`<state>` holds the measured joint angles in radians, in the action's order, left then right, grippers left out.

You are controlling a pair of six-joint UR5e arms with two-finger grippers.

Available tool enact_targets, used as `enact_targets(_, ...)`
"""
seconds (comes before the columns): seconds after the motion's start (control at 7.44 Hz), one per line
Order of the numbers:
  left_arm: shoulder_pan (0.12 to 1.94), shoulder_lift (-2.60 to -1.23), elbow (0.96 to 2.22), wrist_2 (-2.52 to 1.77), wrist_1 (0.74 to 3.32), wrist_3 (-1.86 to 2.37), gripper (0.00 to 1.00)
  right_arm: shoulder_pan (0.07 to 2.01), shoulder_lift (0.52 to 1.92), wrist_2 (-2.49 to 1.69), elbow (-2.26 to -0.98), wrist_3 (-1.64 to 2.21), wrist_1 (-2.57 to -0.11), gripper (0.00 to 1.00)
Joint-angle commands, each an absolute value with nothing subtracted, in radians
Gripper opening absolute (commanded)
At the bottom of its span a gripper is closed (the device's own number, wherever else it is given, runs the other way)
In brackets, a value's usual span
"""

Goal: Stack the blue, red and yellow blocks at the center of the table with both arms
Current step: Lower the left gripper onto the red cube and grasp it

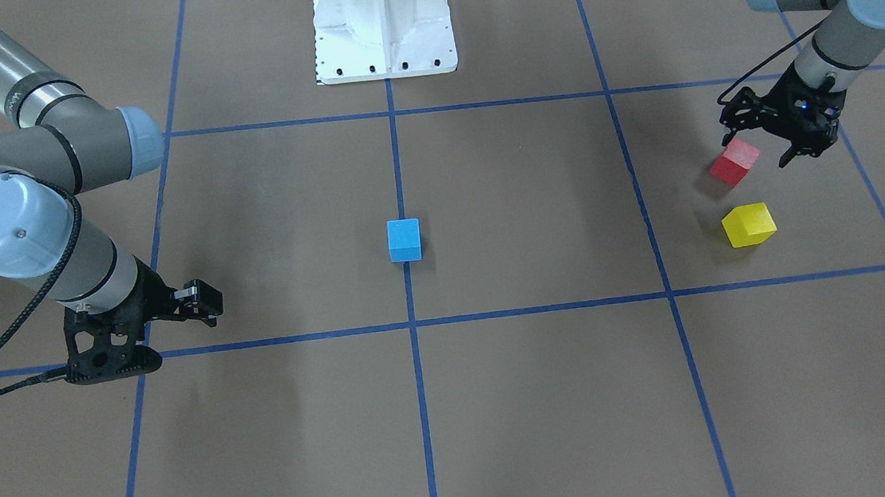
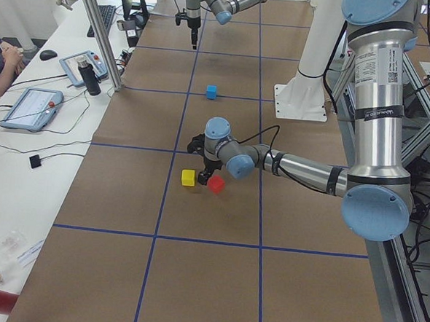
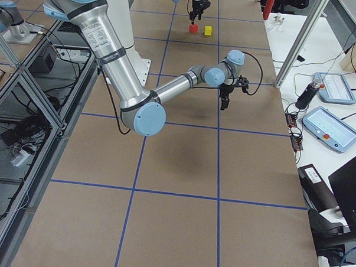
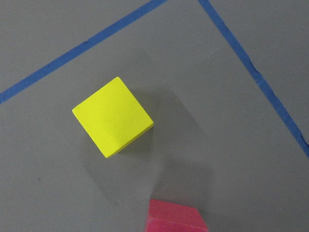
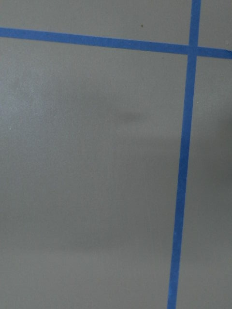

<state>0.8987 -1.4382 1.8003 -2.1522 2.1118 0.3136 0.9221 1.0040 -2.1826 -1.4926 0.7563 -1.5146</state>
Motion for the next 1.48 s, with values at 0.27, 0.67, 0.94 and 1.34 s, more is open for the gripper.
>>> enact_targets(0.27, 0.861, -1.448, 1.758, -2.152, 2.112, 0.319, 0.99, 0.928, 1.003, -2.187, -1.493, 0.756, -1.516, 0.99)
enact_targets(0.67, 0.850, -1.477, 1.720, -2.154, 2.115, 0.319, 0.98, 0.930, 1.003, -2.189, -1.493, 0.756, -1.516, 0.99)
enact_targets(0.94, 0.848, -1.477, 1.720, -2.154, 2.111, 0.316, 0.37, 0.930, 1.005, -2.189, -1.493, 0.758, -1.516, 0.99)
enact_targets(1.34, 0.850, -1.495, 1.762, -2.196, 2.054, 0.322, 0.00, 0.928, 1.006, -2.191, -1.493, 0.759, -1.517, 0.99)
